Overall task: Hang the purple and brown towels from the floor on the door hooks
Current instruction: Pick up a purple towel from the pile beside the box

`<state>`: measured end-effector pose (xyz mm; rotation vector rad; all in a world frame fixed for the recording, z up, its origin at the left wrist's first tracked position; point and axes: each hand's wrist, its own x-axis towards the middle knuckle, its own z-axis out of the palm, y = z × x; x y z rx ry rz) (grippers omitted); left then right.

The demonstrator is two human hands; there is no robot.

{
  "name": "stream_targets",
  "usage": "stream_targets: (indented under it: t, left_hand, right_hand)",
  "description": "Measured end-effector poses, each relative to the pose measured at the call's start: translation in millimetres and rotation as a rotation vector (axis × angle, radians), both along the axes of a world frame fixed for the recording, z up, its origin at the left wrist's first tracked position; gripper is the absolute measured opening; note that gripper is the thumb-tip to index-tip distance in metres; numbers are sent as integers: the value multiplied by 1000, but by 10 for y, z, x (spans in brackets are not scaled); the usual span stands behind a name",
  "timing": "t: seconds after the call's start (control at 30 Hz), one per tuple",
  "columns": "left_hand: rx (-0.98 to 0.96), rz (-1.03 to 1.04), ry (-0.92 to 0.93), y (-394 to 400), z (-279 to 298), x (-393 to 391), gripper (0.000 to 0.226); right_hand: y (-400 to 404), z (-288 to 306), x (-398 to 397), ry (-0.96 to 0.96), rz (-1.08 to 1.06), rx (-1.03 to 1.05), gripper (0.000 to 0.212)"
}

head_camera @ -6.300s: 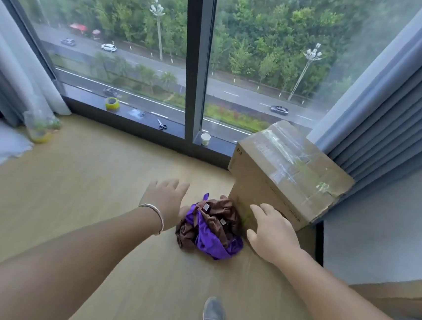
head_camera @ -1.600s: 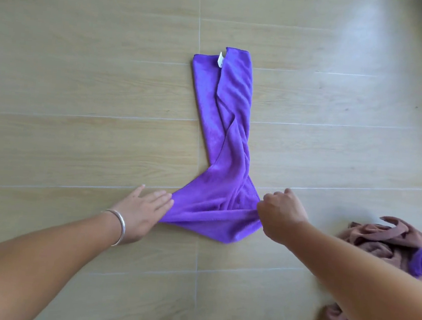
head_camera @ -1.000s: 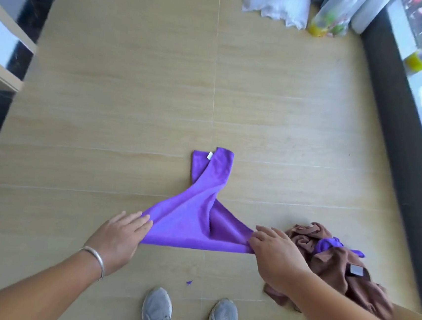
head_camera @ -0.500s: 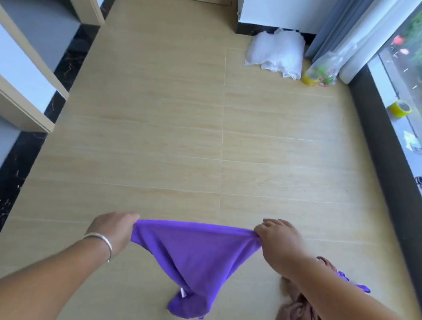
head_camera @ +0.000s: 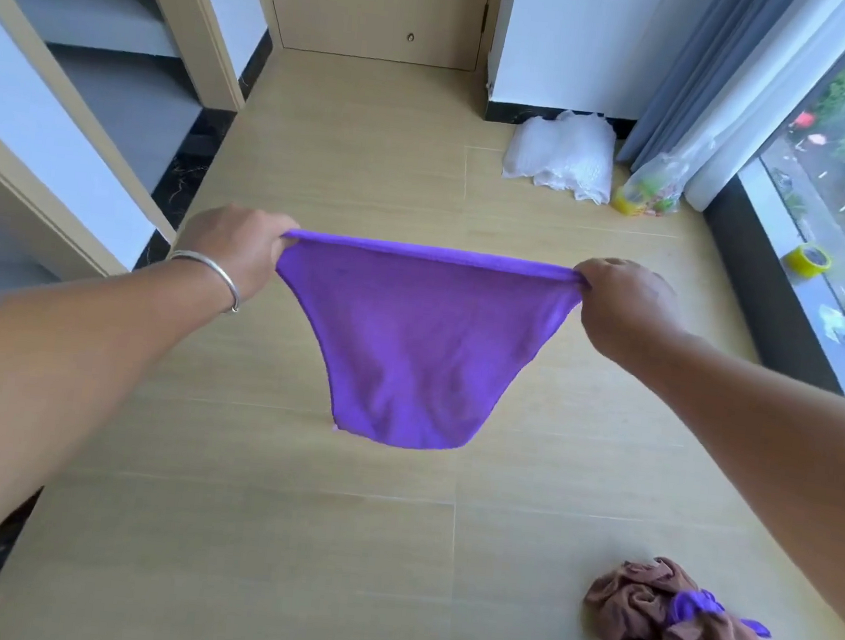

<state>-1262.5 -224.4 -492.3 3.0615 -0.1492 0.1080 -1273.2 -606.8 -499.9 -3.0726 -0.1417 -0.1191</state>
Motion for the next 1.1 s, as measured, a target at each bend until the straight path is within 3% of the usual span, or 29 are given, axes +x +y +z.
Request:
stream_targets:
  t: [0.2, 0.53, 0.8, 0.97, 1.1]
  left_hand:
    - [7, -27, 139, 61, -421, -562, 23]
    - [-178, -19, 393, 41, -2058, -2020, 21]
    - [-101, -47, 658, -132, -3406, -2978, 23]
    - [-69, -9, 761, -175, -4079, -3197, 21]
    - [-205, 169, 742, -130, -4462, -2991, 13]
  right_hand:
    - [-118, -406, -478, 139, 87, 103, 24]
    - [-326, -1972, -1704, 424, 182, 111, 20]
    - [-413, -3263, -2636, 601, 116, 121, 14]
    - [-407, -3951, -2843, 687, 86, 90, 16]
    - [-404, -4388, -2614, 701, 30, 124, 18]
